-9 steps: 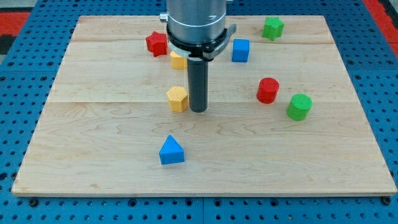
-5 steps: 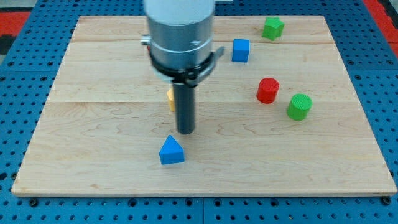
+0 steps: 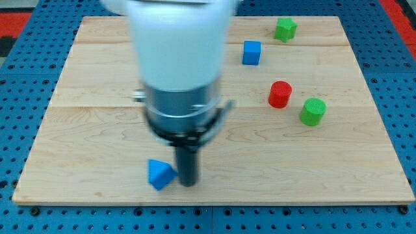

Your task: Move the blue triangle diagonally left of the yellow hexagon

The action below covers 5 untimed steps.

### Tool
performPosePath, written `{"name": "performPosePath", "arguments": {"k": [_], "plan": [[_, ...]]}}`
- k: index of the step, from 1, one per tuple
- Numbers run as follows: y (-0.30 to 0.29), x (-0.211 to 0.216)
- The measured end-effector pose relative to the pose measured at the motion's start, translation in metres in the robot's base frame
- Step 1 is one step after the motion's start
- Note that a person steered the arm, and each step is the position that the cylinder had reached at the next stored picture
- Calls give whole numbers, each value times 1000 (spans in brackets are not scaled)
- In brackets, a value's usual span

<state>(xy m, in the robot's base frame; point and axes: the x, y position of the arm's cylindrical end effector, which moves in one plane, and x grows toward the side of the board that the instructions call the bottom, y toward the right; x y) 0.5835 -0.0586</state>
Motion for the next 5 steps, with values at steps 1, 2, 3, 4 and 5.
{"name": "performPosePath", "arguments": {"k": [1,2,3,4,5], "plan": [[-6,9],[29,33],[14,29],[-50,-15],[-105,-39]]}}
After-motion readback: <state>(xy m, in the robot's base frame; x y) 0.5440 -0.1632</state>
